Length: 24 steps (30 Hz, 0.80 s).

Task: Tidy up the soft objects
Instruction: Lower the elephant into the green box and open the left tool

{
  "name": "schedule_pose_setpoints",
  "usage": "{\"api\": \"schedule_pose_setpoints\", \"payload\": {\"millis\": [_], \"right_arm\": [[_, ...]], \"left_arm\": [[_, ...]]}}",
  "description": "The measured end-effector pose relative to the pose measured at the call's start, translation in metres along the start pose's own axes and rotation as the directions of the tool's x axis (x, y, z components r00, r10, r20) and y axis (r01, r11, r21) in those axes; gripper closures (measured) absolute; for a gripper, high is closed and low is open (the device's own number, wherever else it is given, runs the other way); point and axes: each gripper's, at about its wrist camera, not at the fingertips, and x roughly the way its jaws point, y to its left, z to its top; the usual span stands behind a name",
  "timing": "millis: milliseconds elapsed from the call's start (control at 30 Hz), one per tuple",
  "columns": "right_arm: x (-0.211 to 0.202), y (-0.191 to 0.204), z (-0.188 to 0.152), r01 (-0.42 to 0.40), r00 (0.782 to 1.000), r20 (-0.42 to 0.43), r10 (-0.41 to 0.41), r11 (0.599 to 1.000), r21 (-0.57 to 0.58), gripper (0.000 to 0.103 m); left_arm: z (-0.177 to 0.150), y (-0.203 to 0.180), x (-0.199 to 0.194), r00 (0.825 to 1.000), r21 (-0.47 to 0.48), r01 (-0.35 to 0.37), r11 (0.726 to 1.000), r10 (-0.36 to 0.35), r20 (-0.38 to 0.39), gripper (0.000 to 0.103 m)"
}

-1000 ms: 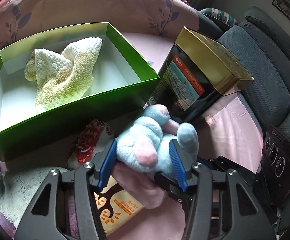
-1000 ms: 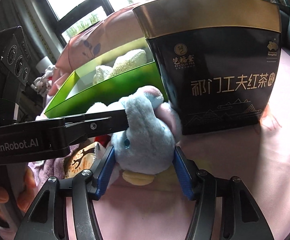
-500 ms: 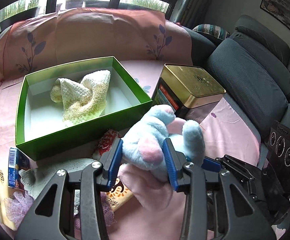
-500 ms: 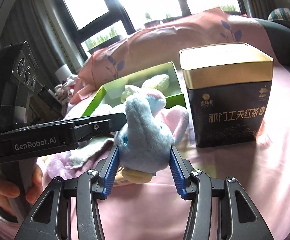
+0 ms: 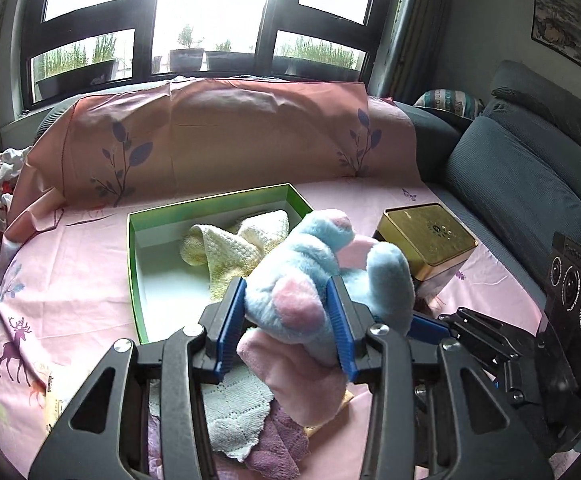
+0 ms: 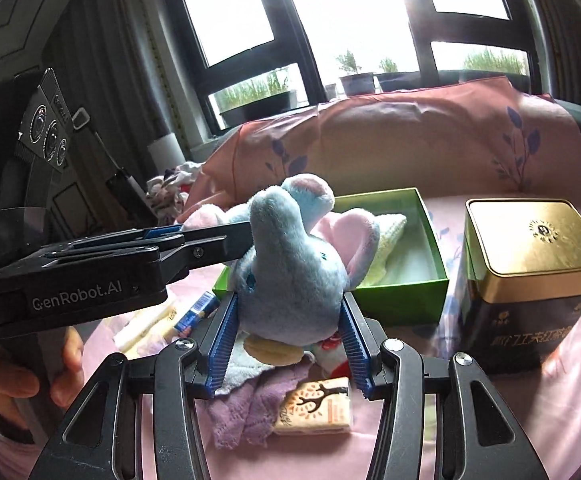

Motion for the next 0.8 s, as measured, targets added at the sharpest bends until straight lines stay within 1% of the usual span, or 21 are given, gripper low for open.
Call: {"api": "schedule_pose_setpoints", "payload": {"millis": [167, 267, 500, 700, 767, 800], "right_arm": [[0.034, 0.006, 0.018, -0.018, 1.000, -0.014, 0.018, 1.000, -0.017, 0.052], [0.057, 0.004, 0.026, -0.029, 0.999, -0.034, 0.028, 0.999, -0.018, 0.052], [0.109, -0.004, 0.030, -0.013, 0.993, -0.117, 0.012, 1.000, -0.014, 0.052], [0.139, -0.012, 0.031, 0.022, 0.981, -0.191, -0.025, 1.000, -0.018, 0.052], [0.145, -0.014, 0.032, 0.048, 0.977, -0.208, -0.052, 0.999, -0.025, 0.050], [0.147, -0.015, 0.032, 0.062, 0.976, -0.209, -0.067, 0.998, -0.029, 0.050]], "left_arm": [[0.014, 0.027, 0.014, 0.998, -0.035, -0.056, 0.998, 0.056, 0.001, 0.065], [0.020, 0.043, 0.027, 0.997, -0.060, -0.076, 0.995, 0.075, -0.010, 0.065], [0.023, 0.073, 0.071, 0.991, -0.113, -0.111, 0.987, 0.102, -0.085, 0.065], [0.022, 0.092, 0.102, 0.985, -0.173, -0.105, 0.979, 0.079, -0.153, 0.064], [0.021, 0.097, 0.111, 0.981, -0.188, -0.109, 0.976, 0.075, -0.180, 0.064], [0.020, 0.099, 0.116, 0.978, -0.196, -0.108, 0.975, 0.069, -0.196, 0.062]]}}
